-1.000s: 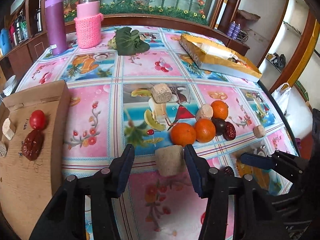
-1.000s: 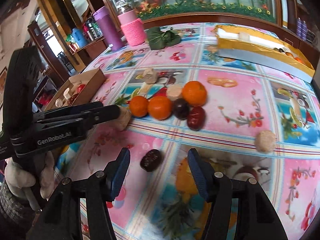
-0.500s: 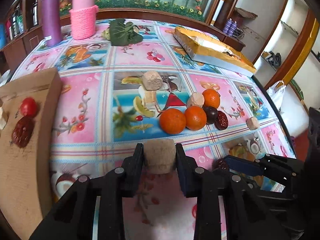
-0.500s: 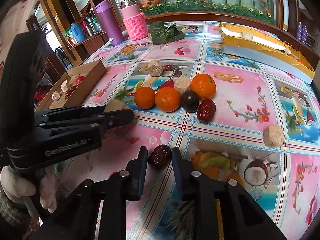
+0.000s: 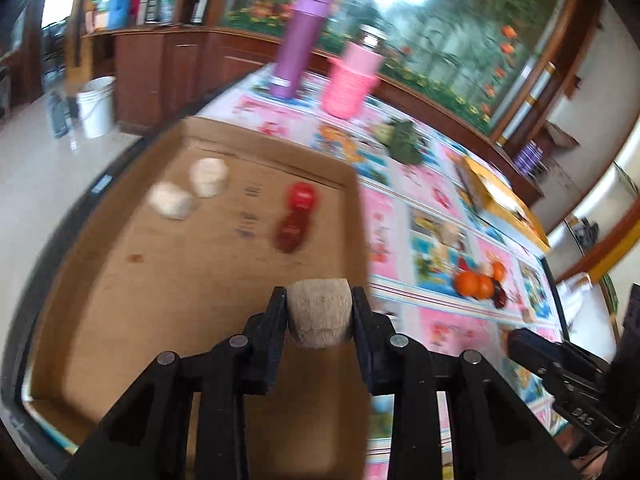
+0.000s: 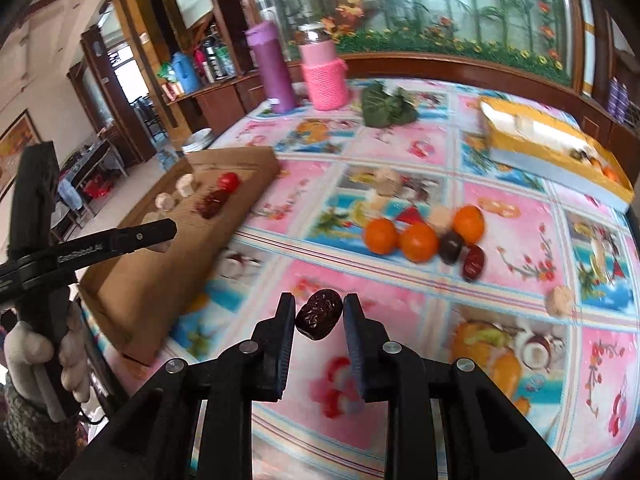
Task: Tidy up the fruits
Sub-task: 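Carry both items into the cardboard tray and open both tools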
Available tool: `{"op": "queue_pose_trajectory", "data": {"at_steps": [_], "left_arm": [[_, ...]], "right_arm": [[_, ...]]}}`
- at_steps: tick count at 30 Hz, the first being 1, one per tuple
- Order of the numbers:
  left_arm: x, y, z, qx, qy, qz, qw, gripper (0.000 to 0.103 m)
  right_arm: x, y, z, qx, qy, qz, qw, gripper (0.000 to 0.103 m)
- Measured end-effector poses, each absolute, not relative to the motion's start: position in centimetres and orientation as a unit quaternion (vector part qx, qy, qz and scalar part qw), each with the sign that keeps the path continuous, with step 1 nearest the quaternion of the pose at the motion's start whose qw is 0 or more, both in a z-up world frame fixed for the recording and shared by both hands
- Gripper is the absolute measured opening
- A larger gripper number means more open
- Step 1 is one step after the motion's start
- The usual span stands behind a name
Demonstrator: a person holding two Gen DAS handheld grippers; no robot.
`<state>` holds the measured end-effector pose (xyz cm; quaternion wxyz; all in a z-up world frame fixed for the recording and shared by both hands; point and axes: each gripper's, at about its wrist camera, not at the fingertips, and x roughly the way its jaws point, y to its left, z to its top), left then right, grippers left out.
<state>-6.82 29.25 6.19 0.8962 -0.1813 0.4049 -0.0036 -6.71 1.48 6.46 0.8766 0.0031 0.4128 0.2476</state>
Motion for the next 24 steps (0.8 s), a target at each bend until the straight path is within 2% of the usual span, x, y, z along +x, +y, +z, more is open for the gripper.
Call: {"op": "queue_pose_trajectory", "data": {"at_steps": [3, 8, 16, 24], "left_arm": [[-7.0, 32.8, 6.0, -0.187, 0.408, 0.037, 0.893, 0.03], [-5.1, 36.0, 5.6, -0.137, 0.44, 0.073, 0.884, 0.03], [-2.4, 38.0, 3.5, -0.145, 0.477, 0.068, 0.864, 0.03], [-1.8, 38.8, 2.7, -0.157, 0.484, 0.061, 0.859, 0.03]], "right_arm": [[-6.7, 4.9, 7.8, -0.009, 0.405, 0.278, 0.871, 0.027], [-5.6, 11.7, 8.5, -0.034, 0.41, 0.326, 0.851, 0.027], [-2.7, 21.1, 5.4, -0.064, 0.447, 0.352, 0.82, 0.027], [-0.6, 24.9, 3.2, -0.096, 0.456, 0.34, 0.817, 0.028]]}}
